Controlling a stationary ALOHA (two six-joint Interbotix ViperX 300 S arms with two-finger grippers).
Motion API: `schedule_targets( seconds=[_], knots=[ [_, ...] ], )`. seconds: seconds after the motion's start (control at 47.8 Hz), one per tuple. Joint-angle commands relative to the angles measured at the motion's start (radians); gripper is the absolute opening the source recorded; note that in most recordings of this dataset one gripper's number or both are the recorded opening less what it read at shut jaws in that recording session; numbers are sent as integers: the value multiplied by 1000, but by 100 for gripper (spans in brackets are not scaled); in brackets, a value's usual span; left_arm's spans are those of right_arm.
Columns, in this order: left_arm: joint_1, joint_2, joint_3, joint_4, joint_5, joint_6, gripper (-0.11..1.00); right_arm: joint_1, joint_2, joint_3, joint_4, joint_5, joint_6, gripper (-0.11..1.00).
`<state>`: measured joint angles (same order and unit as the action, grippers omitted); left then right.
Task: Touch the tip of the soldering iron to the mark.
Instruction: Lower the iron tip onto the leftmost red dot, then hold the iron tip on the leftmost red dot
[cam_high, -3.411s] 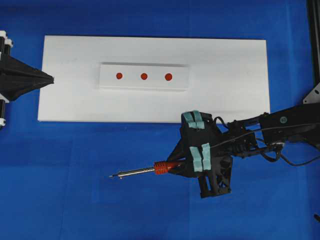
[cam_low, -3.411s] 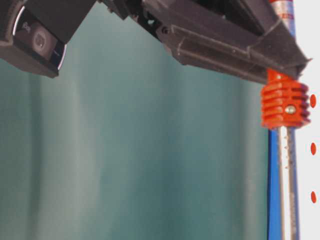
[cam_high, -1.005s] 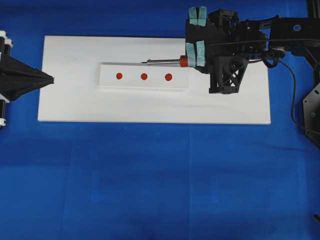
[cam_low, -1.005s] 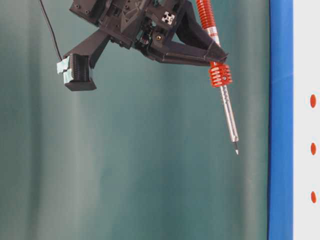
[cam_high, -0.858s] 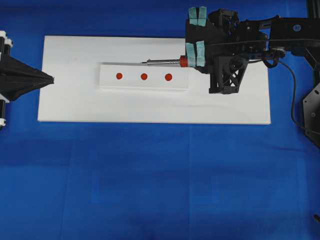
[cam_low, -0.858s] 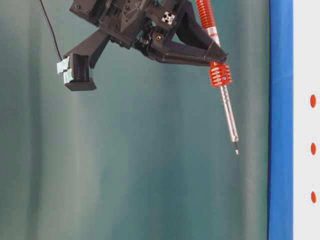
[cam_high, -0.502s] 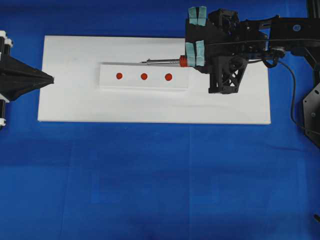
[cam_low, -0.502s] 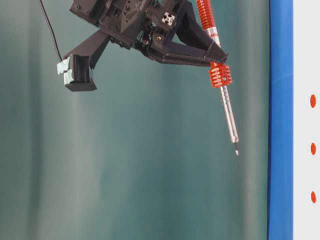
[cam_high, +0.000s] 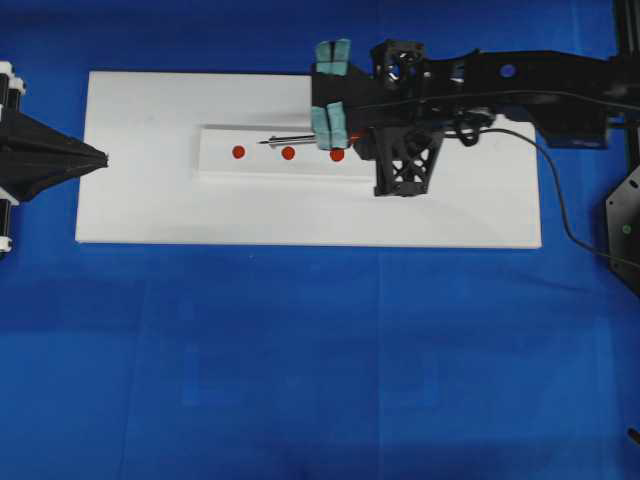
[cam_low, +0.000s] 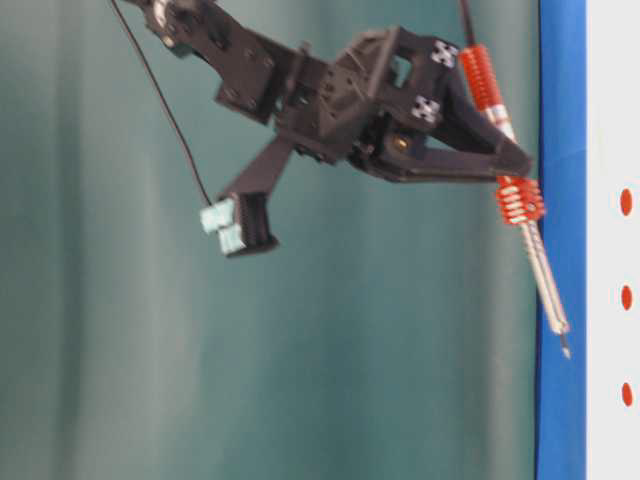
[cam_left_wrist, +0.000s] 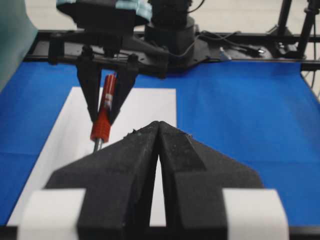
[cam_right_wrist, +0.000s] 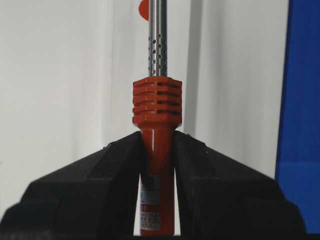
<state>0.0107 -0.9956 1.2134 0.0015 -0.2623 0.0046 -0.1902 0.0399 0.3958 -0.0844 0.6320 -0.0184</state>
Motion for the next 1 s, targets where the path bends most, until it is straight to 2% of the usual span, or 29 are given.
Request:
schedule_targets(
  seconds=[0.0, 0.356, 0.984],
  knots=[
    [2, 5, -9, 0, -9, 0, 0, 6, 15, -40, 2, -14, -3, 7],
    [2, 9, -9, 0, -8, 3, 0, 9, 98, -77, 2, -26, -6, 7],
    [2, 11, -8, 0, -8, 5, 0, 2, 120, -86, -3, -23, -6, 7]
  ],
)
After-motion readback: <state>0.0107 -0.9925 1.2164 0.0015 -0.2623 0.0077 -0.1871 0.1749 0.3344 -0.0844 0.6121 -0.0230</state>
